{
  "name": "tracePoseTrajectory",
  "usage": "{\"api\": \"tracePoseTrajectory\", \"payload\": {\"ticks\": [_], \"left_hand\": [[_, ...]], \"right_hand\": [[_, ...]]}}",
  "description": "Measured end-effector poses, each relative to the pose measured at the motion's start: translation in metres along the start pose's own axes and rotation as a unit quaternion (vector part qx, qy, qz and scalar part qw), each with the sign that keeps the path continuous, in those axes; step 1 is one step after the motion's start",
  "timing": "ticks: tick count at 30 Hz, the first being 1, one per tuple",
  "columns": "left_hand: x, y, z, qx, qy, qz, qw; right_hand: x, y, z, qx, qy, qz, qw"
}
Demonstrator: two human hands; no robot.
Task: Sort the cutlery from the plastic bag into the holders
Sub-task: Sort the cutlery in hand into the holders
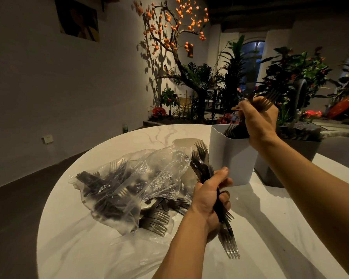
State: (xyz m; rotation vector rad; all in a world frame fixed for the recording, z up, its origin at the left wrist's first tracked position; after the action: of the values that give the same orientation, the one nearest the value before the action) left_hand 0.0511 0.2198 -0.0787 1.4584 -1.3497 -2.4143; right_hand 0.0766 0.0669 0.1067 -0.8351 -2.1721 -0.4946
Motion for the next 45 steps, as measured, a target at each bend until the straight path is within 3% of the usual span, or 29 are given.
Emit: {"api": "tracePoseTrajectory", "payload": {"ticks": [7, 14, 21, 26, 29, 33, 39, 41, 45], "left_hand": [[-0.001, 0.000, 0.000, 0.000, 0.003, -0.006, 1.000], [-0.001, 0.001, 0.001, 0.009, 0.009, -0.010, 1.000], [-0.001, 0.001, 0.000, 0.013, 0.013, -0.016, 1.000], [0.001, 0.000, -0.002, 0.005, 0.005, -0.019, 1.000], [0.001, -0.001, -0.002, 0.003, 0.001, -0.027, 1.000], [0.002, 0.000, -0.002, -0.001, 0.001, -0.020, 1.000], [0.002, 0.000, -0.002, 0.005, -0.003, -0.018, 1.000], [0.001, 0.000, -0.003, 0.002, -0.001, -0.017, 1.000], [0.002, 0.000, -0.002, 0.001, -0.001, -0.023, 1.000]], "right_hand": [[-0.001, -0.002, -0.001, -0.013, -0.006, -0.003, 1.000], [0.005, -0.020, -0.006, -0.103, -0.036, -0.055, 0.992], [0.009, -0.008, -0.002, -0.055, -0.057, -0.021, 0.997], [0.010, -0.032, -0.007, -0.174, -0.020, -0.086, 0.981], [0.024, -0.036, -0.006, -0.215, -0.054, -0.105, 0.969], [0.026, -0.015, 0.001, -0.153, -0.092, -0.041, 0.983], [-0.007, 0.013, 0.000, 0.005, -0.025, 0.145, 0.989], [-0.005, 0.008, -0.004, 0.009, -0.026, 0.175, 0.984], [0.014, -0.014, -0.001, -0.083, -0.093, 0.124, 0.984]]}}
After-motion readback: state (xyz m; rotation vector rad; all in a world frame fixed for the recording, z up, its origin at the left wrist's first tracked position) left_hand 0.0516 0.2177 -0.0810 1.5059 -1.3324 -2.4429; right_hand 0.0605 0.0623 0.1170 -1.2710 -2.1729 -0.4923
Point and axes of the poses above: each hand's wrist, its own z-axis away from the middle knuckle, its own y-axis out of the palm, x = y × z, the point moved 8 cm from there along -z, towards the middle knuckle, and after that the axes turned 6 degrees about -y, right-handed, at the moved point
